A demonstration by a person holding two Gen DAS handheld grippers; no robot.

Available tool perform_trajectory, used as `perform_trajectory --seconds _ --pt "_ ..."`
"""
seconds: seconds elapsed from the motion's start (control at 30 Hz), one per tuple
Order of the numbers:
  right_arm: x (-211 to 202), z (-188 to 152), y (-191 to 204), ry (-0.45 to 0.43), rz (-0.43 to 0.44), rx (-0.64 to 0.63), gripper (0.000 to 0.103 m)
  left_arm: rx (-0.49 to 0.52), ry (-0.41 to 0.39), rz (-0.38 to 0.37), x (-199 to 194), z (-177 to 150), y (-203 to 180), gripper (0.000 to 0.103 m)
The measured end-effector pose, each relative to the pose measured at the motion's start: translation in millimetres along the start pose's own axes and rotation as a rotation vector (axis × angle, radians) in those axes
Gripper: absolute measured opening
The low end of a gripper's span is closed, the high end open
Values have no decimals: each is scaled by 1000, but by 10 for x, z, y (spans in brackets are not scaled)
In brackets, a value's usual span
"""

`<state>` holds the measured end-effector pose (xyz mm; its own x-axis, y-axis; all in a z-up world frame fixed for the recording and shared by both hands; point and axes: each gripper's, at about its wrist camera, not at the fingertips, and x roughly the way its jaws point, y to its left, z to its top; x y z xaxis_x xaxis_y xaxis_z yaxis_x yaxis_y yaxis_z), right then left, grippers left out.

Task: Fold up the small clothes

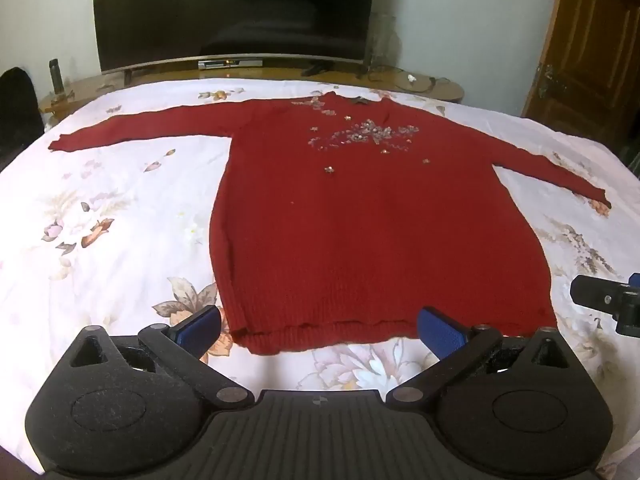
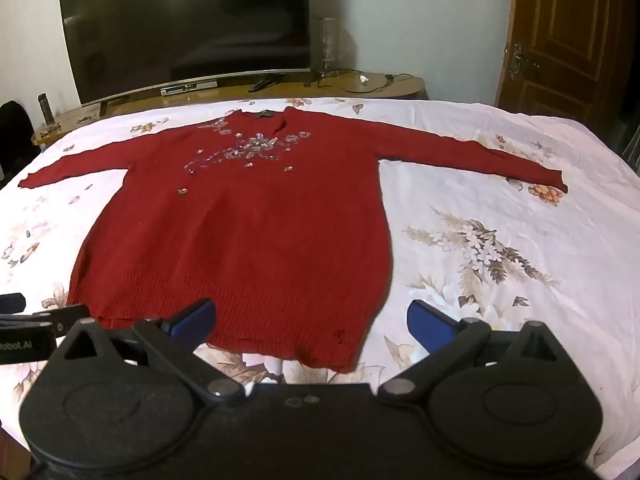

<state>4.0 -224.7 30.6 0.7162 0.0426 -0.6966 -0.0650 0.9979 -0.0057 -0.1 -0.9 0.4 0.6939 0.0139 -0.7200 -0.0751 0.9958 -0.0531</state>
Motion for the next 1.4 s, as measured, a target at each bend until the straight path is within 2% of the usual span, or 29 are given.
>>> perform_trajectory --seconds 1.4 --pt "-55 1 -68 -1 8 8 102 -7 0 -13 -18 11 -56 103"
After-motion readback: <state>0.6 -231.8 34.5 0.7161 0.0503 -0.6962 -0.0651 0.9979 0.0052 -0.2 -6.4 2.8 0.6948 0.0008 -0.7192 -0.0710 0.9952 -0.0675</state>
